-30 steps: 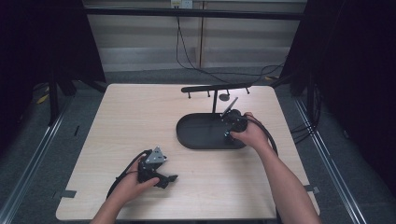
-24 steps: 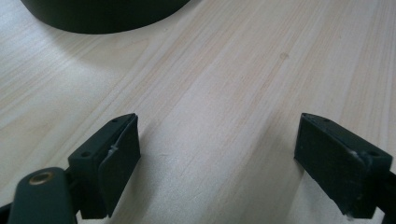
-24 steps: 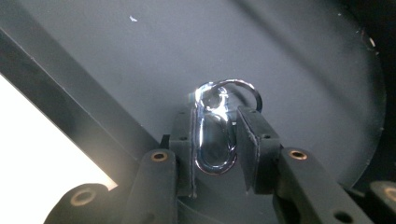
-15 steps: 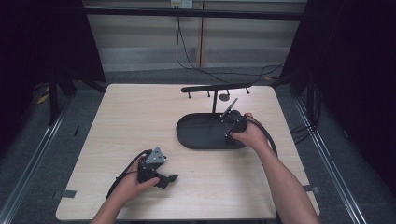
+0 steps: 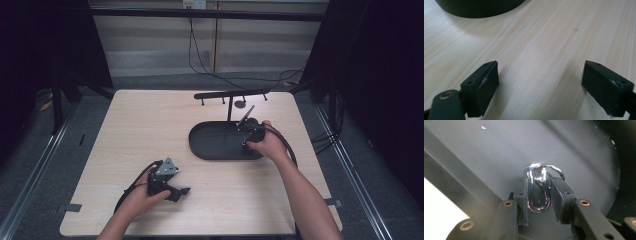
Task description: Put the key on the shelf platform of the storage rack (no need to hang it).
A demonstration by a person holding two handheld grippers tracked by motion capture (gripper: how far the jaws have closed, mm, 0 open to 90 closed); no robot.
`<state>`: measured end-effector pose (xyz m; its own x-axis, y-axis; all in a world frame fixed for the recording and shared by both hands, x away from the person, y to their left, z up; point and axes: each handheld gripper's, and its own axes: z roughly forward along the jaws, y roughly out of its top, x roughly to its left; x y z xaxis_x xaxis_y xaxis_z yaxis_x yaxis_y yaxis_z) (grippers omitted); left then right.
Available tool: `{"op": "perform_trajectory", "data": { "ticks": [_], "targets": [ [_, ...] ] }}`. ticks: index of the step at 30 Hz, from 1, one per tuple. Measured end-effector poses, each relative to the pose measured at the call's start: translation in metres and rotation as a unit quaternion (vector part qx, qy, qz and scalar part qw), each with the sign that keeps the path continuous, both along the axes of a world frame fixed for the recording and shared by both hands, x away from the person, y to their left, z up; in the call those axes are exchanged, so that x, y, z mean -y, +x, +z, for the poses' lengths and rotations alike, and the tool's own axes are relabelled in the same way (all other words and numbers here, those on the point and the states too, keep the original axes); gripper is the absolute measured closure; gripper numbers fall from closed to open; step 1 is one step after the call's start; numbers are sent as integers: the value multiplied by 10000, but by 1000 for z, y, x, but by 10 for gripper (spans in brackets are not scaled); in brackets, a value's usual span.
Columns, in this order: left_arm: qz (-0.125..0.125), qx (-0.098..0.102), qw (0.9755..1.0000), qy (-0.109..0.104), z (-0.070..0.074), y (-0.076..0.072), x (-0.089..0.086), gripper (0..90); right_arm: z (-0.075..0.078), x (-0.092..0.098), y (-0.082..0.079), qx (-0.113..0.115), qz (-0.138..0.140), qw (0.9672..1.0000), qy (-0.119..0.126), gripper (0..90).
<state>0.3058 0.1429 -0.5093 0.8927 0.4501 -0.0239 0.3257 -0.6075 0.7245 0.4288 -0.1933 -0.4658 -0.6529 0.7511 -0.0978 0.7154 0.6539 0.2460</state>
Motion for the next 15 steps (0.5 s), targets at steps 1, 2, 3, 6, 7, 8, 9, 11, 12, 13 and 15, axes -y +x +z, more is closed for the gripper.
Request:
{"op": "perform_trajectory", "data": {
  "ticks": [1, 2, 3, 6, 7, 8, 9, 11, 12, 13, 15],
  "targets": [
    [0, 1, 10000, -1, 0, 0, 0, 139, 0, 1, 0, 38, -15, 10000, 7, 659],
    [-3, 1, 10000, 4, 0, 0, 0, 139, 0, 1, 0, 38, -15, 10000, 7, 659],
    [41, -18, 10000, -58, 0, -1, 1, 138, 0, 1, 0, 31, -43, 10000, -14, 659],
    [41, -23, 10000, -79, -1, -1, 1, 139, 1, 1, 0, 35, -49, 10000, -55, 650],
    [11, -13, 10000, -40, 0, -1, 0, 139, 1, 1, 0, 35, -49, 10000, -55, 650],
    [2, -9, 10000, -27, 0, -1, 0, 139, 0, 2, 0, 75, -51, 10000, -6, 635],
    [-5, -7, 10000, -18, 0, -1, 0, 139, 1, 2, 1, 94, -59, 9999, 7, 624],
    [3, -10, 10000, -27, 0, -1, 0, 139, 1, 2, 0, 64, -69, 10000, 32, 606],
    [-1, -9, 10000, -22, 0, -1, 0, 139, 1, 1, 0, 62, -60, 10000, 38, 594],
    [18, -16, 10000, -47, 0, -1, 0, 139, 2, 1, -1, 39, -77, 10000, 31, 577],
    [22, -20, 10000, -44, 0, -1, 0, 139, 3, 2, -1, 46, -63, 10000, 40, 559]
  ]
}}
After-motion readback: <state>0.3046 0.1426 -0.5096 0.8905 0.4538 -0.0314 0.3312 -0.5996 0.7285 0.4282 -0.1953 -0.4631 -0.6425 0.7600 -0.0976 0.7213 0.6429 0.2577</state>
